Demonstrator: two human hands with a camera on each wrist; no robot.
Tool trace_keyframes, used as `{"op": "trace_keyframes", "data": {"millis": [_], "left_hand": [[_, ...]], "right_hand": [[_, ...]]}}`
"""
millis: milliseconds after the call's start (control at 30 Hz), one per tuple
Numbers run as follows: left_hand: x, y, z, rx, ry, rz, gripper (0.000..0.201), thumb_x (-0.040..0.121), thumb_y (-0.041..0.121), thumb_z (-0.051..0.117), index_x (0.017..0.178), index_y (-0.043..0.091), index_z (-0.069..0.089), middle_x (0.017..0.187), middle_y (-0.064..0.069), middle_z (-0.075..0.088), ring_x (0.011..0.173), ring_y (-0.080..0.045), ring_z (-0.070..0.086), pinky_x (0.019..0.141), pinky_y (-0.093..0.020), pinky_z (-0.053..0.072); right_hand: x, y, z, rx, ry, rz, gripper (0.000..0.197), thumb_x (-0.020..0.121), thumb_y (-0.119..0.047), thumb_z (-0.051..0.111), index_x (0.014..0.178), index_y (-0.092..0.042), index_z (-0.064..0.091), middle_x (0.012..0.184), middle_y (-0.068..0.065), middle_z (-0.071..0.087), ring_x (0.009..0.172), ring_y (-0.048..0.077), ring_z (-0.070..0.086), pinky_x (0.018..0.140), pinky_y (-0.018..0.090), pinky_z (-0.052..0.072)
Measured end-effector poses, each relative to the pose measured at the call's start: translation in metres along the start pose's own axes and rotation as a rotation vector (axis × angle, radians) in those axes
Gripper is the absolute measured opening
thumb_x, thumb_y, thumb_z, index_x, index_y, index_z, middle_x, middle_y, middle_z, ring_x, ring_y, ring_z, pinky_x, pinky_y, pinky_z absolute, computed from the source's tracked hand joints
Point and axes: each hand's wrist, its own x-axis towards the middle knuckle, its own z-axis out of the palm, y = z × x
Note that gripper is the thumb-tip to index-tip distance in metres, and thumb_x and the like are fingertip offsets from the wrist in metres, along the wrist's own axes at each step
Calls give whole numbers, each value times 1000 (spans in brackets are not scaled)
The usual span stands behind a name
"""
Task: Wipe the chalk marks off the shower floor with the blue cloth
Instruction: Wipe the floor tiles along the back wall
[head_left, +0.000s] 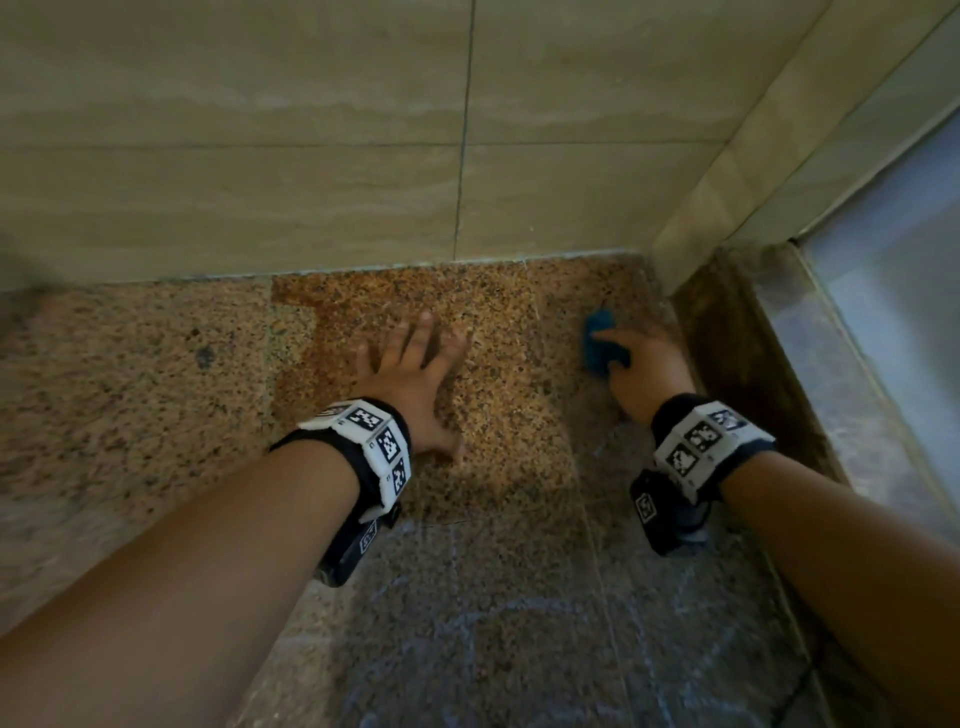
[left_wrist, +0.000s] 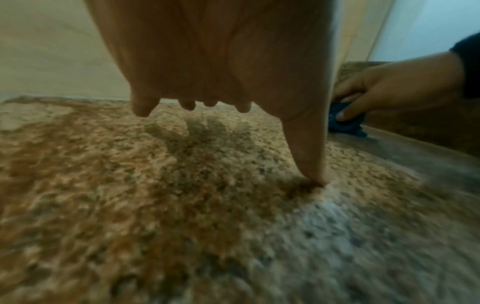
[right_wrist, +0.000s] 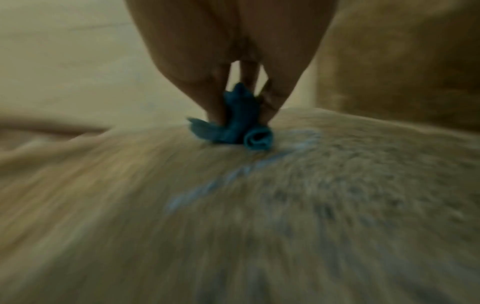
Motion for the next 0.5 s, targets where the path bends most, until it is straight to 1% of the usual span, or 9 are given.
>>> {"op": "trace_keyframes", "data": {"millis": [67, 100, 133, 200, 300, 367, 400, 433, 500], "left_hand": [[-4, 5, 7, -5, -75, 12, 127, 67, 70, 71, 147, 41, -23, 150, 1, -41, 143, -26, -28, 115, -59, -6], [-6, 6, 9, -9, -105, -2, 128, 67, 70, 71, 147, 40, -23, 151, 1, -41, 143, -26, -28, 115, -59, -6], [-7, 7, 10, -9, -123, -17, 128, 67, 70, 71, 147, 39, -24, 151, 0, -41, 143, -26, -28, 115, -59, -7], [-10, 8, 10, -9, -134, -32, 128, 67, 70, 71, 147, 39, -23, 151, 1, -41, 143, -26, -28, 115, -60, -7], [-9, 10, 8, -18, -133, -41, 129, 66, 68, 73, 149, 38, -20, 152, 1, -39, 144, -27, -27, 115, -62, -3], [-7, 11, 8, -25, -127, -42, 129, 65, 68, 75, 150, 38, -18, 152, 1, -38, 144, -26, -26, 115, -62, -1], [-7, 10, 8, -25, -125, -43, 129, 65, 68, 75, 150, 38, -18, 152, 2, -38, 144, -26, -25, 115, -63, -1], [-6, 10, 9, -23, -124, -42, 129, 65, 68, 75, 150, 39, -18, 153, 2, -38, 145, -26, -25, 115, -63, -1], [-6, 10, 10, -13, -114, -42, 129, 65, 68, 74, 150, 39, -18, 153, 2, -38, 145, -27, -24, 115, -63, 0]], "right_hand": [[-14, -9, 14, -70, -80, -193, 38, 88, -11, 56, 124, -24, 58, 134, 7, 45, 116, 29, 48, 96, 29, 39], [-16, -11, 18, -115, -107, -264, 37, 87, -14, 59, 123, -23, 58, 132, 7, 47, 115, 29, 48, 96, 31, 39], [-15, -12, 19, -140, -107, -298, 36, 86, -16, 62, 121, -22, 59, 131, 7, 48, 114, 30, 49, 96, 33, 40], [-5, -9, 15, -112, -48, -262, 33, 85, -11, 63, 117, -19, 61, 131, 8, 48, 115, 31, 49, 98, 34, 40], [10, 2, 0, -84, 68, -61, 32, 87, -5, 59, 116, -17, 63, 134, 10, 48, 116, 32, 49, 97, 33, 40], [11, 1, -2, -73, 70, 16, 34, 89, -7, 57, 120, -19, 62, 135, 11, 50, 117, 32, 51, 97, 33, 42], [8, -2, 1, -64, 45, -3, 36, 89, -7, 57, 122, -20, 61, 136, 10, 50, 118, 31, 50, 98, 33, 41], [2, -7, 7, -59, 3, -60, 37, 89, -6, 57, 123, -21, 61, 136, 9, 51, 119, 30, 50, 100, 32, 40], [-11, -14, 19, -81, -107, -245, 38, 89, -6, 56, 123, -21, 61, 136, 5, 52, 120, 27, 50, 102, 31, 37]]}}
